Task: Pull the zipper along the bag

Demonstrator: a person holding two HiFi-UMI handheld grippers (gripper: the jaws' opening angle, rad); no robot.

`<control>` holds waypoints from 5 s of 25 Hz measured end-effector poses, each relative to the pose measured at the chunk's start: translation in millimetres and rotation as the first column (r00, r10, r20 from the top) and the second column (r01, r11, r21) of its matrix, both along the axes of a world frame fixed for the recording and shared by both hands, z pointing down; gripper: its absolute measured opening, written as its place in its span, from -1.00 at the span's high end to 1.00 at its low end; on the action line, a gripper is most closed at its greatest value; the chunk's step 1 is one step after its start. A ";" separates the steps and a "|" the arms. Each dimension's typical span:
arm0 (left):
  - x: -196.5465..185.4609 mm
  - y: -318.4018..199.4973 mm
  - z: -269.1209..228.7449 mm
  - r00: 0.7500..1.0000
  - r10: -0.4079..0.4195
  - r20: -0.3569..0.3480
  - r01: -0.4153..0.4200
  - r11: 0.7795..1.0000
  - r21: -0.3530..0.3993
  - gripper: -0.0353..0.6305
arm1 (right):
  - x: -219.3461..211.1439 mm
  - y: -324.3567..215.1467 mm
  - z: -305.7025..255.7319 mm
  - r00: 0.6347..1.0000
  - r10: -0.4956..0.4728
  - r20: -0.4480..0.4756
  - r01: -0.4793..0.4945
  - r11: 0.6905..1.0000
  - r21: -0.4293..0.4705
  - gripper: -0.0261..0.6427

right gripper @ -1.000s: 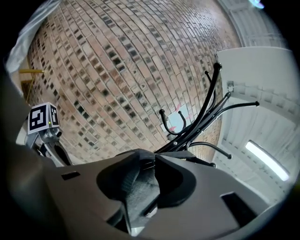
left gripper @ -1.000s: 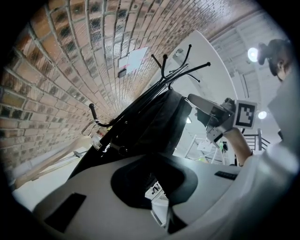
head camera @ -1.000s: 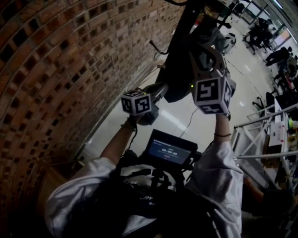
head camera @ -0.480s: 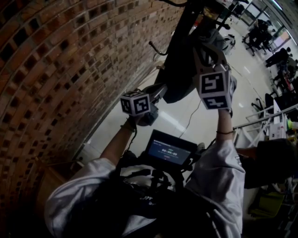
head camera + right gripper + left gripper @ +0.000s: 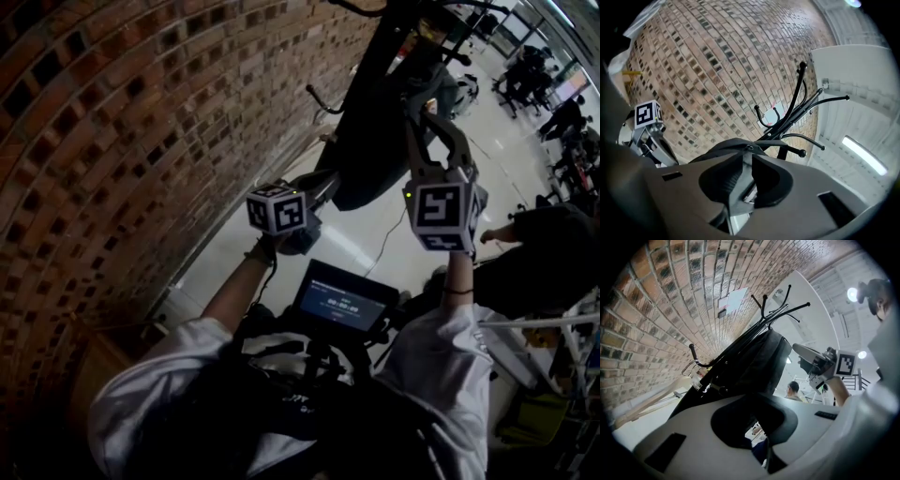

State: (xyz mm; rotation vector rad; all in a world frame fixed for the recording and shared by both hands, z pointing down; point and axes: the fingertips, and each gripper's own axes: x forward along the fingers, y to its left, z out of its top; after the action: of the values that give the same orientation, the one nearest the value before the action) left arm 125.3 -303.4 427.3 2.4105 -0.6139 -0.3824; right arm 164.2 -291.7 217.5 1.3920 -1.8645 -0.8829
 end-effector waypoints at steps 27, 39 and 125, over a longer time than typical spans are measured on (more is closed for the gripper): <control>0.6 1.5 -0.9 1.000 -0.011 0.018 0.011 1.000 0.014 0.85 | -24.9 -20.5 2.7 0.998 0.037 0.045 -0.036 0.999 -0.024 0.50; -0.3 2.8 -10.1 0.998 -0.030 0.050 0.026 0.997 0.068 0.85 | -32.0 -13.7 -5.5 0.999 0.022 -0.029 -0.021 0.999 0.032 0.59; -21.1 4.8 -107.9 0.994 -0.108 0.004 0.108 0.991 0.077 0.85 | -42.7 0.5 12.0 0.986 0.100 -0.134 -0.128 0.968 -0.216 0.89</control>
State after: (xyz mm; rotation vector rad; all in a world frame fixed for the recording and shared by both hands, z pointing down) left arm 104.2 -298.5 319.4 2.4593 -0.7483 -0.4495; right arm 121.4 -291.2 229.5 1.2633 -1.7148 -0.6624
